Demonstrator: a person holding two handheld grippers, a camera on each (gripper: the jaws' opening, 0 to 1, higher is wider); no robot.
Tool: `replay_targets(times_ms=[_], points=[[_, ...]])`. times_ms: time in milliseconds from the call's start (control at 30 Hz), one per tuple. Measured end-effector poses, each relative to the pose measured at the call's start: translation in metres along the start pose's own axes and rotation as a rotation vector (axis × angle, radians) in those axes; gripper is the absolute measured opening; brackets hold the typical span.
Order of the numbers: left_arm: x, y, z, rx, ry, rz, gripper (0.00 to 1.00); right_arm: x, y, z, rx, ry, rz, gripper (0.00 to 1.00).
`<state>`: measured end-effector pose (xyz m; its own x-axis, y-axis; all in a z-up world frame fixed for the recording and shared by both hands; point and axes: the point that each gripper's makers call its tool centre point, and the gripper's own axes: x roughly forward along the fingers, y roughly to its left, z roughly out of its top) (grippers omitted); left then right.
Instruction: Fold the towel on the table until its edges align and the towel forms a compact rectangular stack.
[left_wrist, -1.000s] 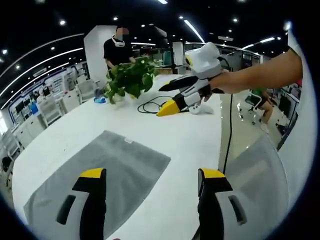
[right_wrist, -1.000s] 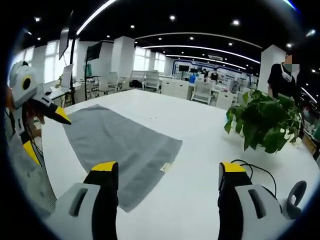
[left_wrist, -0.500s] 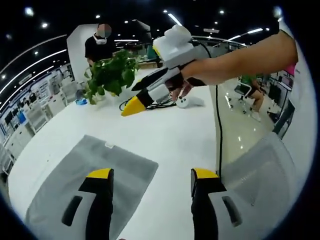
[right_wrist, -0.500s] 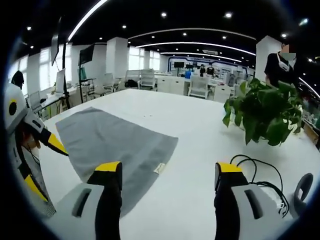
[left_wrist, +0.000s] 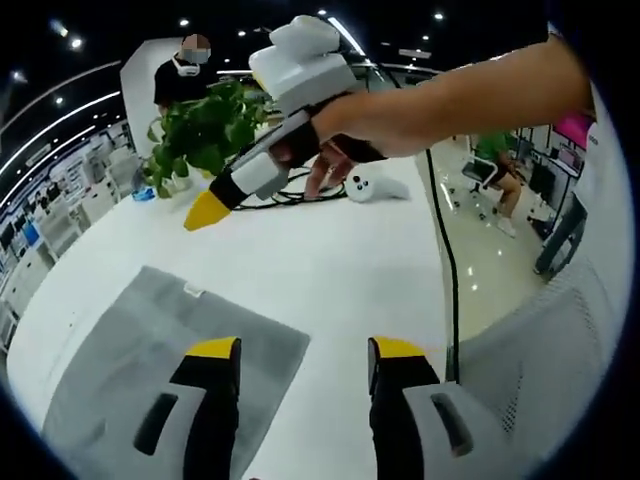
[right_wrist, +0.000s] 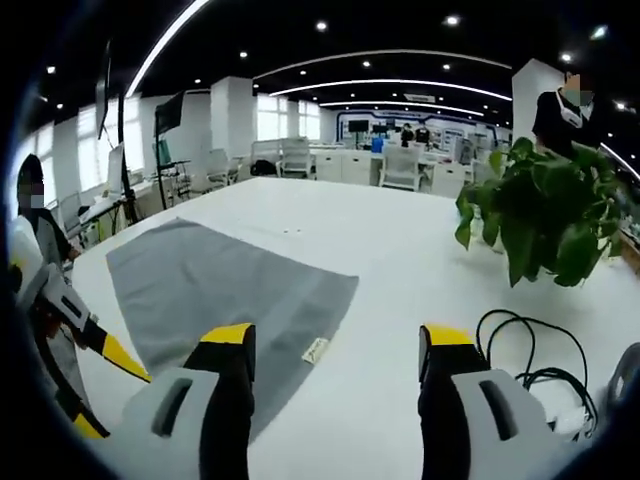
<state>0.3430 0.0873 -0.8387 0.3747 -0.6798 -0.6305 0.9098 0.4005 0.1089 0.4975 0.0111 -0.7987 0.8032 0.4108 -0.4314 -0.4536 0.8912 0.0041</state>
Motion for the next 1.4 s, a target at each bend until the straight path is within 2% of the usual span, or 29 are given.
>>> replay_targets(times_ms=[367, 533, 633, 733, 900, 1033, 1100, 1300, 1400], points=[[0.039, -0.004, -0.008, -0.007, 0.032, -0.013, 0.42, 0.037, -0.013, -0.012, 0.048, 0.02, 0.039, 0.56], [0.051, -0.006, -0.012, -0.052, 0.041, -0.02, 0.4, 0.051, -0.013, -0.015, 0.055, 0.036, 0.054, 0.55], [0.058, -0.004, -0.019, -0.021, 0.069, -0.019, 0.38, 0.055, -0.012, -0.014, 0.052, 0.04, 0.048, 0.55], [0.062, -0.001, -0.016, -0.03, 0.067, -0.018, 0.37, 0.059, -0.014, -0.011, 0.057, 0.036, 0.045, 0.55], [0.069, 0.005, -0.023, -0.017, 0.087, -0.015, 0.33, 0.068, -0.015, -0.01, 0.073, 0.044, 0.037, 0.53], [0.075, 0.007, -0.032, -0.027, 0.111, -0.035, 0.31, 0.081, -0.018, -0.009, 0.091, 0.036, 0.016, 0.52], [0.076, 0.007, -0.036, -0.027, 0.125, -0.042, 0.28, 0.089, -0.016, -0.012, 0.089, 0.053, 0.02, 0.51], [0.078, 0.011, -0.036, -0.061, 0.124, -0.038, 0.22, 0.108, -0.014, -0.007, 0.085, 0.058, 0.025, 0.5], [0.078, 0.013, -0.036, -0.046, 0.12, -0.045, 0.16, 0.121, -0.014, -0.01, 0.068, 0.074, 0.017, 0.44]])
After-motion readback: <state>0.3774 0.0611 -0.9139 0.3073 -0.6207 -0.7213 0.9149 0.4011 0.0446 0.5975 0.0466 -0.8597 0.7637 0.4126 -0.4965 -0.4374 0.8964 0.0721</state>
